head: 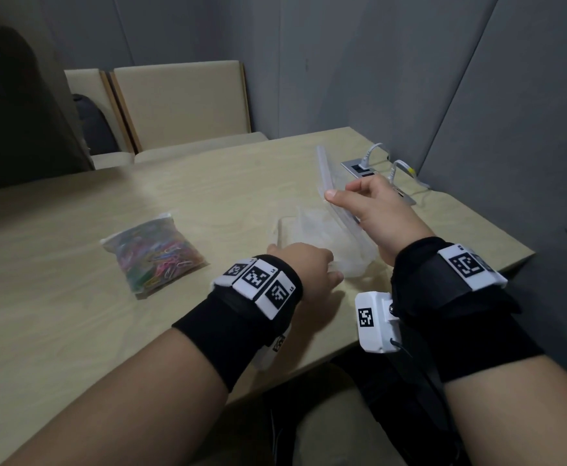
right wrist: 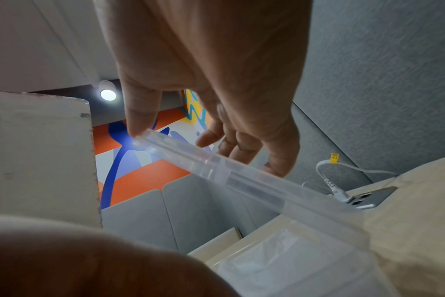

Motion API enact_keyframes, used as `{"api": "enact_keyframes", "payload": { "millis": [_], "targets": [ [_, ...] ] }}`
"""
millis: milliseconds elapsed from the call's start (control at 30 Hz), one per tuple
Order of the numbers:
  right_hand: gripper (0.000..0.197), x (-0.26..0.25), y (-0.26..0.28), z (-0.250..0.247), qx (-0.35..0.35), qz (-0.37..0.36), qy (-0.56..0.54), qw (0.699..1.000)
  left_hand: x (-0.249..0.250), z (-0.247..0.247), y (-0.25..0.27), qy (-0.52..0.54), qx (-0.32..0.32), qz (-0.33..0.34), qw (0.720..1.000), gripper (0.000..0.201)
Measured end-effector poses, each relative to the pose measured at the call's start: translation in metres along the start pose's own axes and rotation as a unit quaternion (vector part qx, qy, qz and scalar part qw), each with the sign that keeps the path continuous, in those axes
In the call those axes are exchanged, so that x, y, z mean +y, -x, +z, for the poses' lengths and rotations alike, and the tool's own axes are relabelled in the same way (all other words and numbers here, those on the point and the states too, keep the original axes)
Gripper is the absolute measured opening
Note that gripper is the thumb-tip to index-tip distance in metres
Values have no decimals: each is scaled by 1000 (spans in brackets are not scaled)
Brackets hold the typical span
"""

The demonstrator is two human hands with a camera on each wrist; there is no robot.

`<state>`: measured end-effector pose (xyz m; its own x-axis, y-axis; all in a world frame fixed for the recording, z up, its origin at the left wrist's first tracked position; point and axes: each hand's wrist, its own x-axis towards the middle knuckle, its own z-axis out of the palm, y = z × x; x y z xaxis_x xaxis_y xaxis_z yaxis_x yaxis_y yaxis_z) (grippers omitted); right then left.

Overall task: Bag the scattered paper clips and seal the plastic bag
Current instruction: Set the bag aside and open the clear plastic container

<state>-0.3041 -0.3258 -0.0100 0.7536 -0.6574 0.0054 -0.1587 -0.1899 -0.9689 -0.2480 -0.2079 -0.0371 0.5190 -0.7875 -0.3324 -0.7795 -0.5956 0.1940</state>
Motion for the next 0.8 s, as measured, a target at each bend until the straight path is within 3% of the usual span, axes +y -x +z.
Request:
{"api": "enact_keyframes", "payload": {
  "millis": [200, 367, 467, 500, 567, 633, 700, 800],
  "targets": [
    [43, 0, 3, 2, -23, -9, 48, 999, -12, -9, 0, 70, 11, -5, 997, 49],
    [38, 0, 10, 4, -66, -2, 141, 988, -50, -33, 10, 205, 182, -88, 958, 31],
    [40, 0, 10, 5, -40, 3, 229, 973, -66, -37, 8, 256, 225, -145, 929, 31],
    [41, 2, 8, 7, -40, 8, 262, 964, -68, -37, 6, 252, 214, -154, 931, 30],
    [63, 12, 5, 14, -75, 37, 349, 933, -68, -32, -1, 207, 166, -162, 950, 33],
    [85, 23, 6, 24, -123, 68, 463, 875, -65, -28, -9, 141, 122, -158, 970, 41],
    [92, 29, 8, 29, -148, 81, 532, 829, -61, -26, -16, 93, 111, -157, 977, 43],
    [92, 30, 8, 27, -169, 96, 538, 820, -54, -28, -22, 56, 115, -154, 980, 39]
  ]
}}
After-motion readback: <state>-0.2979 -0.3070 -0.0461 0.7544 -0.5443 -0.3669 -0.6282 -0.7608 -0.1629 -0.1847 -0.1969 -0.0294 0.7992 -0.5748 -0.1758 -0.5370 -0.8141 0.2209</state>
